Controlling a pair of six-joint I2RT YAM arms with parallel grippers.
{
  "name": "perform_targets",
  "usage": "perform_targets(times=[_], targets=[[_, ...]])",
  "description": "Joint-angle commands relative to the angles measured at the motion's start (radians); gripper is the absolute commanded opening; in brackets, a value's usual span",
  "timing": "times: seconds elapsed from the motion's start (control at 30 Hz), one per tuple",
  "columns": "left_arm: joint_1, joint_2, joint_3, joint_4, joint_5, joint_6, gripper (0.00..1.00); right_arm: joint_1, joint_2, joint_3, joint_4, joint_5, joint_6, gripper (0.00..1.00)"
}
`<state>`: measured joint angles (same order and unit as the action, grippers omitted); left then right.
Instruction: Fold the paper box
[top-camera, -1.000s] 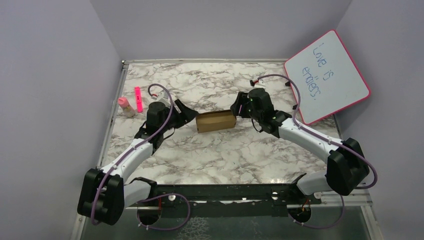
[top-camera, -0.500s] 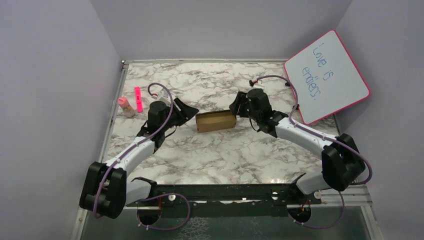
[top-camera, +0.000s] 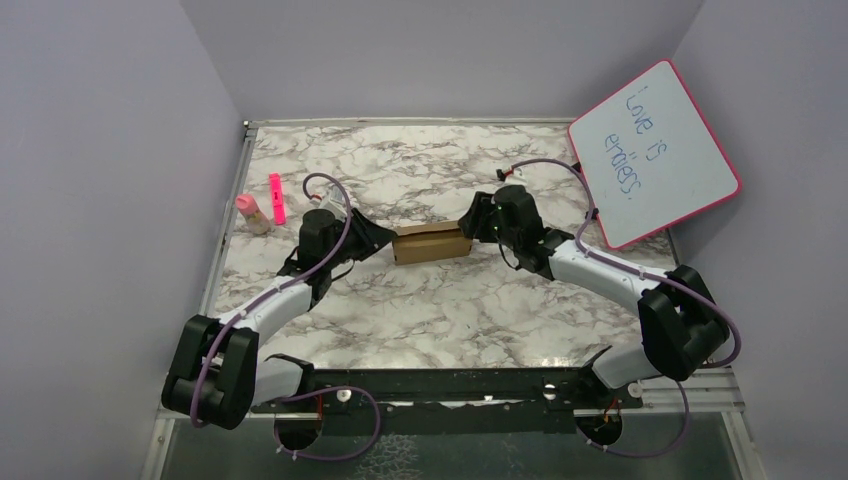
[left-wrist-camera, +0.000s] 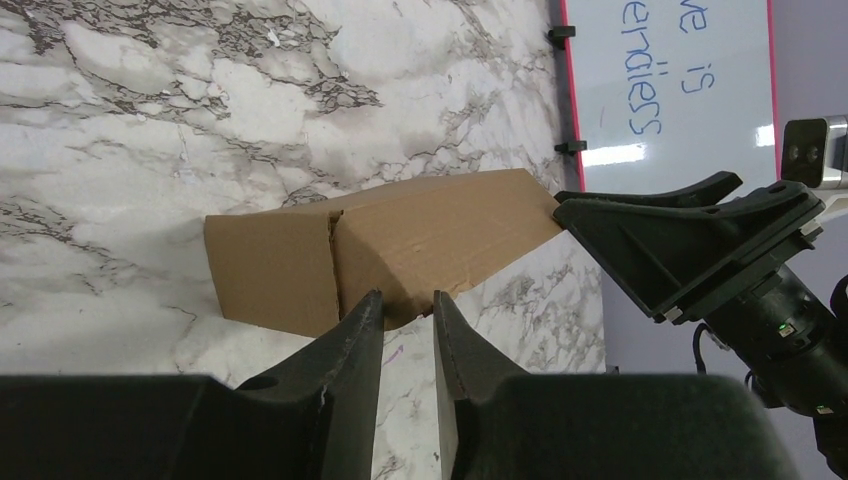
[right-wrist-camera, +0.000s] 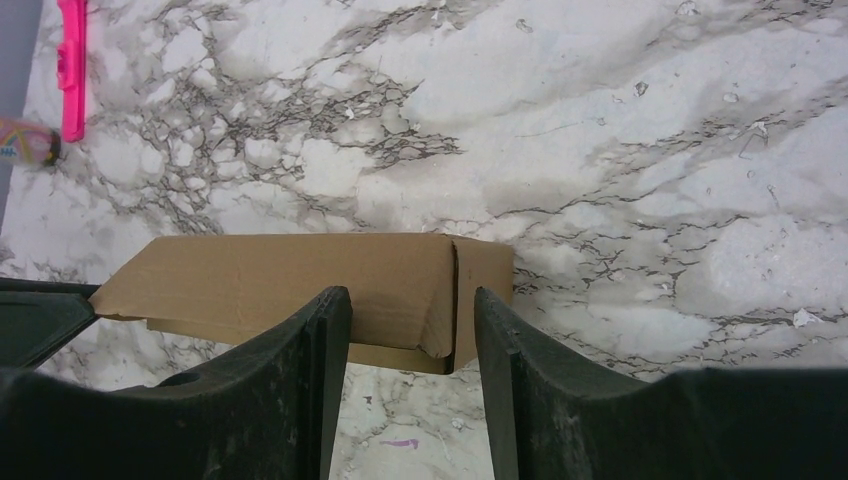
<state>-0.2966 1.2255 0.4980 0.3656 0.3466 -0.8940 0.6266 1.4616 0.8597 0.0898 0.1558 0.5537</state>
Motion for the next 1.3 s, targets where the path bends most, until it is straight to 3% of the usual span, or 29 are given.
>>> perform_targets(times=[0.0, 0.47, 0.77, 1.27], targets=[[-0.002, 0.002, -0.038, -0.001, 0.009, 0.022, 0.24, -0.004, 0.007, -0.025, 0.017, -0.025, -0.001, 0.52], [-0.002, 0.016, -0.079, -0.016, -0.042, 0.075, 0.25, -0.005, -0.013, -0.025, 0.015, -0.008, -0.029, 0.53], [-0.001, 0.023, -0.062, -0.066, -0.091, 0.119, 0.31, -0.034, -0.038, 0.009, -0.001, -0.042, -0.04, 0.57], [-0.001, 0.051, -0.063, -0.056, -0.085, 0.121, 0.34, -0.126, 0.002, -0.051, 0.061, -0.269, 0.023, 0.54]])
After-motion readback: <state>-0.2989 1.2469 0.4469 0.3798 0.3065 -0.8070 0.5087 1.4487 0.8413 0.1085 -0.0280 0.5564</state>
